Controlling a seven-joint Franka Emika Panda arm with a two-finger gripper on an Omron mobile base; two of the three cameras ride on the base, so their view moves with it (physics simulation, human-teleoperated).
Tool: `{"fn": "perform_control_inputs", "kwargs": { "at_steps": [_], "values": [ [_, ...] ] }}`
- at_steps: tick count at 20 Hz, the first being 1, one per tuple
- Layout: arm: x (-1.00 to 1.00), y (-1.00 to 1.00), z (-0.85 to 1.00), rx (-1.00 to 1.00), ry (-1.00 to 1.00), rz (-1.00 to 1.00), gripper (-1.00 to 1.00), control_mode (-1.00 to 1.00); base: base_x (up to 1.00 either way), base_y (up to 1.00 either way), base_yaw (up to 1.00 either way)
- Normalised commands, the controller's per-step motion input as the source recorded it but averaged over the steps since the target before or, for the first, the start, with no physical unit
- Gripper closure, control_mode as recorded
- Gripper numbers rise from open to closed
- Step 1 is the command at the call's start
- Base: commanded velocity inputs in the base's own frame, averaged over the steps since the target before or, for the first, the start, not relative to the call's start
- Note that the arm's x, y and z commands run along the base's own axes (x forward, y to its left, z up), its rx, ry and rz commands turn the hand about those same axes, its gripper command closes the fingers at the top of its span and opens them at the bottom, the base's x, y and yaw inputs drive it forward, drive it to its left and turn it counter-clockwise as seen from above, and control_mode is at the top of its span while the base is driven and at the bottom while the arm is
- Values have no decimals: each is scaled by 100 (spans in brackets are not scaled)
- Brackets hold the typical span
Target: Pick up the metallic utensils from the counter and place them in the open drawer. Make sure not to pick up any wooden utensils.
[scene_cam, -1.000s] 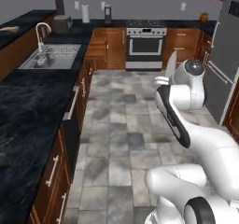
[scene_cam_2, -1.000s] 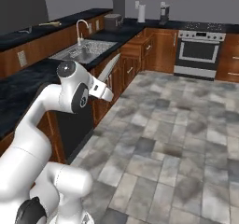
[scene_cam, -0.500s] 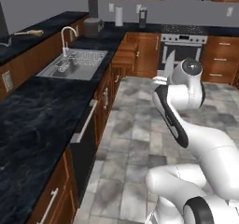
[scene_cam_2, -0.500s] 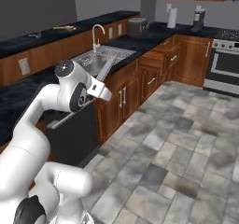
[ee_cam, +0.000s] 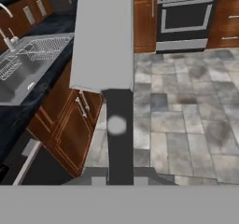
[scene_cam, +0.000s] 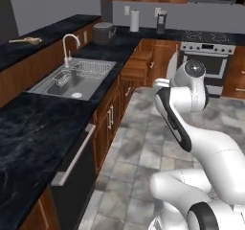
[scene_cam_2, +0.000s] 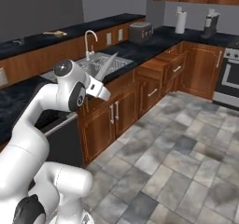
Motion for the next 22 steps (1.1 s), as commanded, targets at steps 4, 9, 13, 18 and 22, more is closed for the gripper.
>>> {"fn": "perform_control_inputs", "kwargs": {
  "at_steps": [4, 9, 13, 18, 22],
  "values": [
    [0, 0, 0, 0, 0, 0, 100, 100, 100, -68, 17],
    [0, 0, 0, 0, 0, 0, 100, 100, 100, -68, 15],
    [0, 0, 0, 0, 0, 0, 100, 100, 100, -64, 11],
    [0, 0, 0, 0, 0, 0, 100, 100, 100, -56, 2],
    [0, 0, 0, 0, 0, 0, 100, 100, 100, -30, -1]
  ]
}}
